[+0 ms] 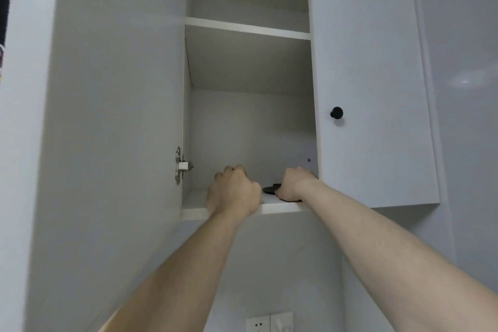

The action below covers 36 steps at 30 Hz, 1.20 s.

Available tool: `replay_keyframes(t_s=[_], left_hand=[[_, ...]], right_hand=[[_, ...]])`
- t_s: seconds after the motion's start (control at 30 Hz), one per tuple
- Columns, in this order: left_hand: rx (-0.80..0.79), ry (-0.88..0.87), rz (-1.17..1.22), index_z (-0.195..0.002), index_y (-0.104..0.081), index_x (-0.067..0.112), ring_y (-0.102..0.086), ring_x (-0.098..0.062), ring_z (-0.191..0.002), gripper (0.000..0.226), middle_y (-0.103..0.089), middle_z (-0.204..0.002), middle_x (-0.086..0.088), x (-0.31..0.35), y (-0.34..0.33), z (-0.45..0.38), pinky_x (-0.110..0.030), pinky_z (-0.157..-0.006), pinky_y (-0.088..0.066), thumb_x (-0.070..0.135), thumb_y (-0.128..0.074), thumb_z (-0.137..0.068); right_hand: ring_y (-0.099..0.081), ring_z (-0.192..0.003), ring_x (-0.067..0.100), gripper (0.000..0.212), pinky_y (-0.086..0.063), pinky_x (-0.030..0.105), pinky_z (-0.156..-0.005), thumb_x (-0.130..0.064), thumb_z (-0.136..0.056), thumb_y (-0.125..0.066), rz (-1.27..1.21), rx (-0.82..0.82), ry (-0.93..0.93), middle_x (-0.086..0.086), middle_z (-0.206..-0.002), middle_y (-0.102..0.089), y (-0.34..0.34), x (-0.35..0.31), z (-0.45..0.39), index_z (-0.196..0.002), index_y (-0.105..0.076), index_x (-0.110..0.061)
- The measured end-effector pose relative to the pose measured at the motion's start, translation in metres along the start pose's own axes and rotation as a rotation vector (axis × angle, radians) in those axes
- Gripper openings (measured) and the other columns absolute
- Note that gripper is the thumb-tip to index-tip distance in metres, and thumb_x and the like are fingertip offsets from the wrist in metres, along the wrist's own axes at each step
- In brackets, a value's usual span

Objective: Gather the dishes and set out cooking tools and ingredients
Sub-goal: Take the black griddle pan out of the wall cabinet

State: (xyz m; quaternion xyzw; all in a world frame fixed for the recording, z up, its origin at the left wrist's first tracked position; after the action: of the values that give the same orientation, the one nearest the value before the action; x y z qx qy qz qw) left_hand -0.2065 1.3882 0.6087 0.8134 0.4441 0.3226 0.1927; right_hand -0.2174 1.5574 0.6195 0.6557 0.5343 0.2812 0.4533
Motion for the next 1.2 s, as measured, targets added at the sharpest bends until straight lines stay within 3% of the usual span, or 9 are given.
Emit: replay_keyframes(t_s=[0.13,0.23,0.43,0.6,0.83,0.97,1.1,1.2], left_hand=[[0.011,0.003,0.030,-0.123,-0.063,0.018,-0.054,-0.030,-0.118,0.040,-0.059,-0.129,-0.006,0.000,0.002,0.001,-0.039,-0.091,-0.046,0.019,-0.047,-0.087],[0.012,0.006,0.083,-0.123,-0.062,0.020,-0.053,-0.029,-0.118,0.040,-0.058,-0.130,-0.004,-0.002,0.003,0.002,-0.038,-0.092,-0.045,0.017,-0.047,-0.086],[0.044,0.010,0.167,-0.118,-0.063,0.020,-0.052,-0.027,-0.118,0.038,-0.058,-0.128,-0.002,-0.004,0.007,0.004,-0.038,-0.090,-0.047,0.013,-0.047,-0.084],[0.130,0.032,0.251,-0.110,-0.064,0.019,-0.053,-0.024,-0.114,0.037,-0.059,-0.121,0.000,-0.006,0.012,0.005,-0.034,-0.081,-0.046,0.006,-0.047,-0.080],[0.172,0.027,0.266,-0.107,-0.064,0.016,-0.052,-0.024,-0.113,0.035,-0.059,-0.119,-0.001,-0.006,0.013,0.006,-0.033,-0.078,-0.044,0.003,-0.048,-0.079],[0.182,0.021,0.256,-0.104,-0.065,0.016,-0.052,-0.023,-0.112,0.035,-0.060,-0.115,0.000,-0.004,0.014,0.009,-0.032,-0.076,-0.043,0.002,-0.047,-0.078],[0.181,0.030,0.257,-0.101,-0.064,0.018,-0.052,-0.022,-0.110,0.034,-0.059,-0.114,0.002,-0.005,0.012,0.009,-0.035,-0.078,-0.048,0.002,-0.046,-0.077],[0.182,0.037,0.259,-0.101,-0.064,0.018,-0.052,-0.023,-0.110,0.032,-0.058,-0.114,0.002,-0.005,0.012,0.007,-0.036,-0.077,-0.048,0.002,-0.046,-0.078]], right_hand=[[-0.064,-0.110,0.030,0.037,-0.051,0.030,-0.082,-0.039,-0.090,-0.063,-0.010,-0.013,0.043,0.009,-0.122,-0.066,0.004,-0.003,0.006,-0.114,-0.065,-0.011],[-0.065,-0.107,0.029,0.040,-0.055,0.030,-0.085,-0.045,-0.085,-0.065,-0.009,-0.038,0.090,0.006,-0.117,-0.070,0.008,-0.005,0.013,-0.112,-0.071,-0.015],[-0.067,-0.105,0.022,0.024,-0.055,0.029,-0.091,-0.034,-0.084,-0.069,-0.065,-0.021,0.189,-0.002,-0.112,-0.075,0.018,-0.007,0.027,-0.104,-0.080,-0.029],[-0.063,-0.115,0.025,0.032,-0.051,0.032,-0.100,-0.035,-0.090,-0.067,-0.112,0.013,0.223,0.002,-0.125,-0.069,0.015,-0.006,0.033,-0.121,-0.073,-0.030],[-0.065,-0.102,0.030,0.034,-0.057,0.034,-0.087,-0.029,-0.086,-0.063,-0.091,-0.046,0.143,0.008,-0.116,-0.067,0.012,-0.008,0.031,-0.117,-0.072,-0.022],[-0.061,-0.102,0.029,0.041,-0.052,0.030,-0.082,-0.024,-0.086,-0.054,-0.048,-0.161,0.061,0.009,-0.126,-0.060,0.011,-0.008,0.029,-0.123,-0.064,-0.014],[-0.050,-0.130,0.033,0.056,-0.043,0.037,-0.103,-0.033,-0.096,-0.038,-0.047,-0.250,-0.016,0.012,-0.149,-0.045,-0.004,-0.007,0.029,-0.148,-0.045,-0.012],[-0.050,-0.131,0.034,0.058,-0.043,0.038,-0.104,-0.035,-0.094,-0.039,-0.071,-0.238,-0.014,0.012,-0.149,-0.046,-0.003,-0.007,0.030,-0.148,-0.045,-0.012]])
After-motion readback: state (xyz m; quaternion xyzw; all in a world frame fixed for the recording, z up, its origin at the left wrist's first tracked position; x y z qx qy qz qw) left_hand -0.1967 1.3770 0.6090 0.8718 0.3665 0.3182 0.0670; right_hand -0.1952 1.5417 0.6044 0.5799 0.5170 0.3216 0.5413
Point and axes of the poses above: each hand's wrist, its own z-axis away from the middle knuckle, its own y-axis out of the back of the hand, x = y × z, the point moved 6 cm from there along -z, towards the middle knuckle
